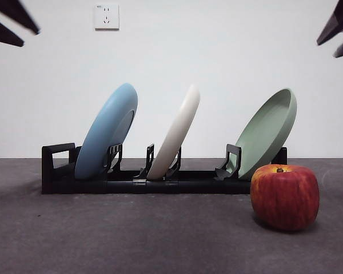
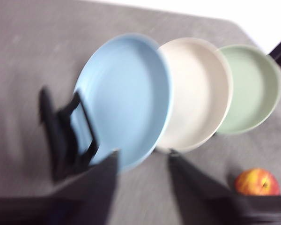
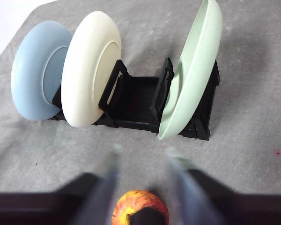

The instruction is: Take the blue plate from the plate rack,put the plate on the table,take the apple from the table,put the apple in the plate

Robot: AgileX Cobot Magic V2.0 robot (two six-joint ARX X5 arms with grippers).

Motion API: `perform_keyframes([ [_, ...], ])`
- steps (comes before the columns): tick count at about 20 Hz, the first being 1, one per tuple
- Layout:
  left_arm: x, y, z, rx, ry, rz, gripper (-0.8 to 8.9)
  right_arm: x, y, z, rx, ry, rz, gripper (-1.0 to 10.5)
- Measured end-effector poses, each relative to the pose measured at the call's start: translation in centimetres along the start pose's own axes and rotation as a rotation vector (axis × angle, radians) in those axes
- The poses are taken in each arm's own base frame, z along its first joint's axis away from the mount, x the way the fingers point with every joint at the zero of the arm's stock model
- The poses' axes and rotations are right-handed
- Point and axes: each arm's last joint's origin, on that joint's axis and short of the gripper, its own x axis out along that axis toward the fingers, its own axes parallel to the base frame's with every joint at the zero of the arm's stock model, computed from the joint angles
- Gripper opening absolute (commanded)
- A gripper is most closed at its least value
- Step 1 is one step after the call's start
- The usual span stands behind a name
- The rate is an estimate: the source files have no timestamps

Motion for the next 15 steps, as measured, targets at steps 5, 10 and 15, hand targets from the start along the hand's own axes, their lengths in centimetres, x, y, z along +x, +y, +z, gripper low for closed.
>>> perform_keyframes([
  [5, 2.9, -1.1, 1.6, -0.001, 0.036, -0.075, 3.15, -0.1, 0.0, 0.1, -0.001, -0.002, 0.0, 2.9],
  [10, 7.3, -2.1, 4.9, 0.008, 0.143, -0.061, 3.14, -0.2, 0.1, 0.3, -0.007, -0.012, 0.002, 2.9],
  [15, 11.9, -2.8, 6.9, 0.053, 0.245, -0.047, 3.14, -0.2, 0.1, 0.3, -0.008, -0.01, 0.002, 2.9],
])
